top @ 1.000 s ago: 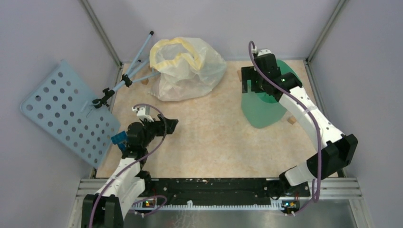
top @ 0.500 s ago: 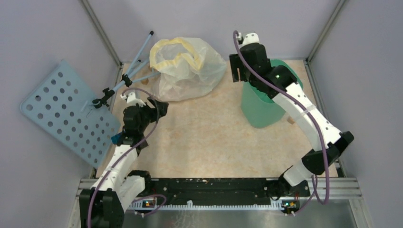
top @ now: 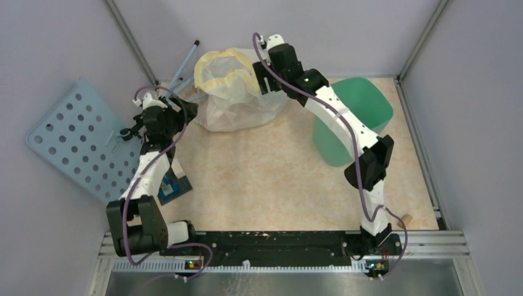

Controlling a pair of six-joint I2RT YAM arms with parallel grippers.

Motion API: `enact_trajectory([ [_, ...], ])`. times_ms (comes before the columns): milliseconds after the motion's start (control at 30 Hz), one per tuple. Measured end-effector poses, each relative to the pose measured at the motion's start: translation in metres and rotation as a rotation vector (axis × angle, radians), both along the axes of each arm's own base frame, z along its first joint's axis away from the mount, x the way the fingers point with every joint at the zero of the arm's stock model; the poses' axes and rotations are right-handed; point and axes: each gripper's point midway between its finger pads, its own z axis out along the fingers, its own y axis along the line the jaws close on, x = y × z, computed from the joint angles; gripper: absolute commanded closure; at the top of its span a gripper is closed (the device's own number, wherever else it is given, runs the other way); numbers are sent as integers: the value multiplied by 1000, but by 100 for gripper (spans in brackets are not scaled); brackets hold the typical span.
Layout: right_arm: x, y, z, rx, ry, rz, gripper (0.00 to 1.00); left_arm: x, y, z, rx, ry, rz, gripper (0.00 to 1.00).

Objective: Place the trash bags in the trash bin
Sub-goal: Adjust the trash bag at the center of the board.

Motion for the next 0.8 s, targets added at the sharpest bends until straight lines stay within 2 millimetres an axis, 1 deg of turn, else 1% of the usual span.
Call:
enact_trajectory([
  [67, 11, 10, -1, 8, -16, 8, 18, 11, 6, -1, -19, 6, 3, 1],
  [167, 27, 22, -6, 14, -42, 13, 13, 26, 6, -2, -45, -3, -21, 1],
  [300, 41, 31, -27, -19, -51, 22, 11, 47, -3, -7, -83, -24, -90, 1],
  [367, 46, 33, -38, -41, -48, 24, 14, 61, -8, -11, -106, -21, -122, 1],
  [400, 49, 34, -43, -52, -47, 21, 19, 68, -9, -12, -114, -23, -134, 1],
  [500, 57, 31, -57, -94, -52, -3, 58, 89, -9, -18, -133, -18, -150, 1],
  [567, 61, 27, -63, -126, -61, -27, 83, 96, -8, -20, -145, -14, -151, 1],
  [667, 65, 21, -66, -153, -78, -58, 95, 105, -8, -17, -160, -22, -154, 1],
  [700, 66, 21, -67, -156, -83, -60, 100, 110, -8, -14, -167, -31, -155, 3],
  [733, 66, 21, -70, -155, -83, -57, 100, 114, -8, -10, -170, -41, -158, 6],
  [800, 64, 21, -77, -161, -73, -50, 100, 125, -8, -2, -183, -68, -167, 7],
])
